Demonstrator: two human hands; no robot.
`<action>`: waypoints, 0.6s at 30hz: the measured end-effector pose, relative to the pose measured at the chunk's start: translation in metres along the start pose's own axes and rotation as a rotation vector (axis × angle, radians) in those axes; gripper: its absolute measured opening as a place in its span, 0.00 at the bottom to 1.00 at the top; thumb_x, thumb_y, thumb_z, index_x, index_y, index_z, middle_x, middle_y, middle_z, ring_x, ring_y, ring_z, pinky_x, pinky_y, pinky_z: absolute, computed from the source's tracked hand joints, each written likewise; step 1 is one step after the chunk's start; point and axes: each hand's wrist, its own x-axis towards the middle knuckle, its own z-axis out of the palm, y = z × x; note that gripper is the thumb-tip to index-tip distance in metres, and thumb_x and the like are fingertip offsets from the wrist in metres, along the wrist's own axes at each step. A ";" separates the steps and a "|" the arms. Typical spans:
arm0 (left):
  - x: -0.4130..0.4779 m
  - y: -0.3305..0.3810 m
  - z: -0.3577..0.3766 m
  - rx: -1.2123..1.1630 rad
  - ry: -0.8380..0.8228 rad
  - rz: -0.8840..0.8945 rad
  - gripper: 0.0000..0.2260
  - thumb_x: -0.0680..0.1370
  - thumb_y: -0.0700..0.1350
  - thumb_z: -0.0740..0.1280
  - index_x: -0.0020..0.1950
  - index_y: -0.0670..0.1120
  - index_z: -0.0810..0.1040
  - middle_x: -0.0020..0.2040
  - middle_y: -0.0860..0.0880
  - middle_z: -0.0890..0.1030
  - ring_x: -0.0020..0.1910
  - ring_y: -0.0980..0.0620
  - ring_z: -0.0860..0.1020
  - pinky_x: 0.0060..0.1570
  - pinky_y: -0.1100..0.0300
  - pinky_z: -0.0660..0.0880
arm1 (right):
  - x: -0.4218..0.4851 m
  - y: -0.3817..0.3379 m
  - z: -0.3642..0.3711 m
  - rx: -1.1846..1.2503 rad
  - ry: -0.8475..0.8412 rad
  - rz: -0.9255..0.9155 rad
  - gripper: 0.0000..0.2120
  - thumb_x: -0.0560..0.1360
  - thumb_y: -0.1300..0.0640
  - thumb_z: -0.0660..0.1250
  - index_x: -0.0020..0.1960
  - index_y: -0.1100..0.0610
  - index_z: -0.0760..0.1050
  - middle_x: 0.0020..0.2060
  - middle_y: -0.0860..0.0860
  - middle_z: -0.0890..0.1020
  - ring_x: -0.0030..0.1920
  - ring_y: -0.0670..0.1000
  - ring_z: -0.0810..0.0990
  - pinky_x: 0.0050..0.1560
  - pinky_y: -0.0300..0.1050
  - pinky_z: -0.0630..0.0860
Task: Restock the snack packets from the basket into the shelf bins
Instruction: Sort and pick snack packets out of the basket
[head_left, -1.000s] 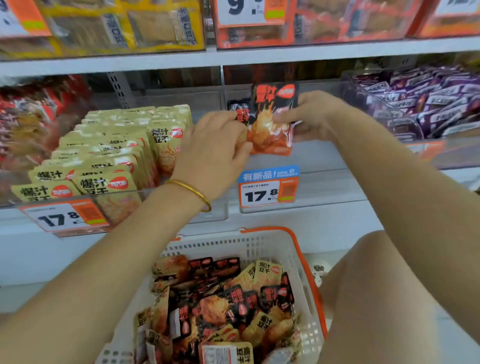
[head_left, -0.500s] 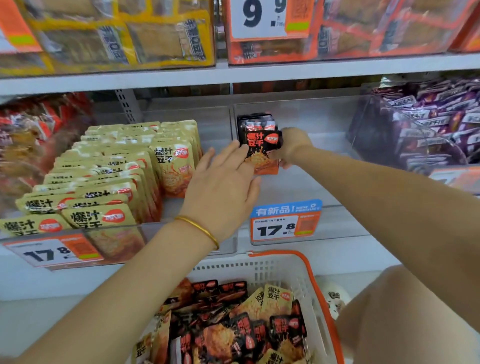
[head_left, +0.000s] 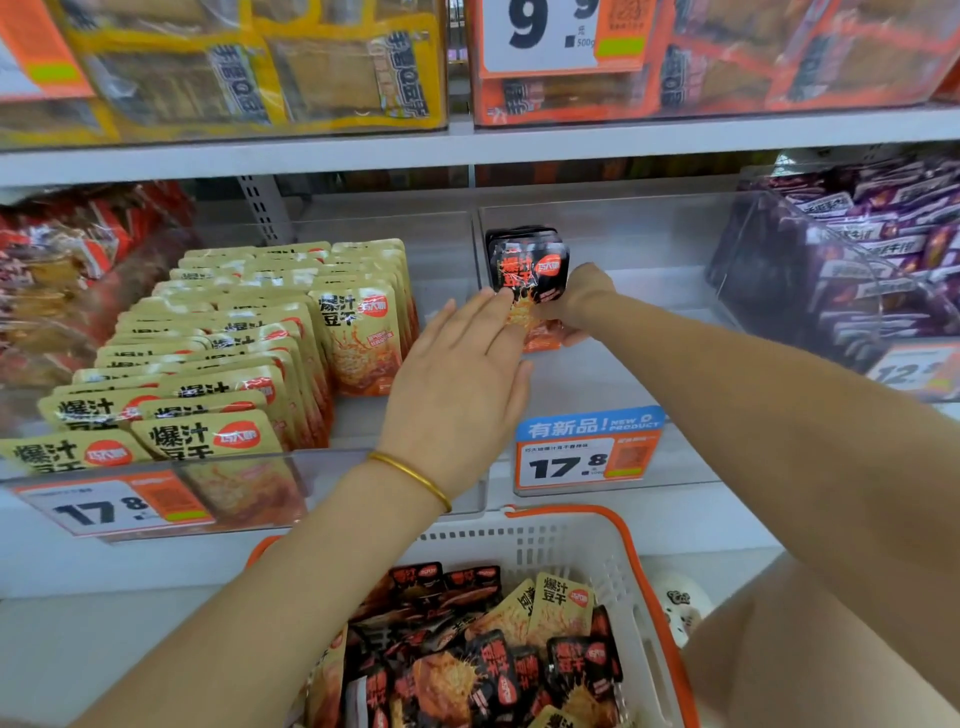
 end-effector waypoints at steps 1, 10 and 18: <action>0.000 0.000 0.001 -0.001 0.004 0.002 0.19 0.77 0.48 0.53 0.56 0.40 0.79 0.64 0.41 0.76 0.65 0.43 0.73 0.67 0.47 0.66 | 0.000 0.000 0.000 -0.007 -0.003 0.002 0.17 0.71 0.54 0.74 0.39 0.61 0.67 0.43 0.60 0.83 0.34 0.57 0.82 0.46 0.50 0.81; -0.003 0.001 -0.006 -0.090 0.041 -0.007 0.19 0.78 0.48 0.53 0.59 0.41 0.78 0.67 0.42 0.74 0.68 0.43 0.70 0.70 0.48 0.62 | -0.043 -0.007 -0.036 0.067 0.055 -0.128 0.13 0.73 0.58 0.71 0.39 0.63 0.69 0.48 0.63 0.82 0.48 0.59 0.83 0.52 0.52 0.80; -0.095 0.029 -0.023 -0.274 0.224 0.136 0.12 0.76 0.37 0.58 0.54 0.38 0.80 0.62 0.43 0.77 0.58 0.40 0.74 0.58 0.48 0.69 | -0.226 0.055 -0.072 0.261 -0.243 -0.478 0.07 0.73 0.66 0.69 0.41 0.60 0.72 0.30 0.58 0.79 0.26 0.49 0.78 0.25 0.40 0.76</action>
